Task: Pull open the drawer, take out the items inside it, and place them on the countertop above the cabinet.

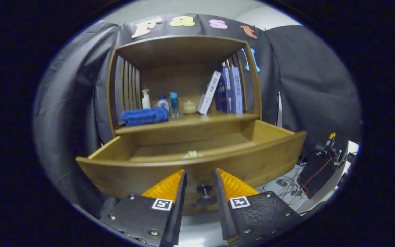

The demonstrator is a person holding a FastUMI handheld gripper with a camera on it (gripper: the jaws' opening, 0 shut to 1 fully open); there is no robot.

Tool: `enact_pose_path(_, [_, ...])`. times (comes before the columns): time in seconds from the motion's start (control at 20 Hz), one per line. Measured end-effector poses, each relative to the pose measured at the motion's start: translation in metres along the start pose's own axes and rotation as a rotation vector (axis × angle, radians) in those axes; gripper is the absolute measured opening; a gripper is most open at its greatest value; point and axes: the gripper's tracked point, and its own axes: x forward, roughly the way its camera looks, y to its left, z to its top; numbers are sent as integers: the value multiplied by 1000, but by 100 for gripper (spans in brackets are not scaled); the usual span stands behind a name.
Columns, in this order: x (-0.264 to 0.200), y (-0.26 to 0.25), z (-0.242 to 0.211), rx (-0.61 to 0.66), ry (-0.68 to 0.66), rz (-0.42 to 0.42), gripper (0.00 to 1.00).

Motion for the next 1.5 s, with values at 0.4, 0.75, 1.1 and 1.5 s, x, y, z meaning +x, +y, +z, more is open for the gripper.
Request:
enact_pose_path(0.4, [60, 27, 63, -13, 36, 88, 46])
enact_pose_path(0.75, [120, 30, 30, -69, 252, 79, 46])
enact_pose_path(1.1, [147, 8, -29, -25, 502, -17, 47])
enact_pose_path(1.5, [149, 15, -65, -32, 658, 36, 46])
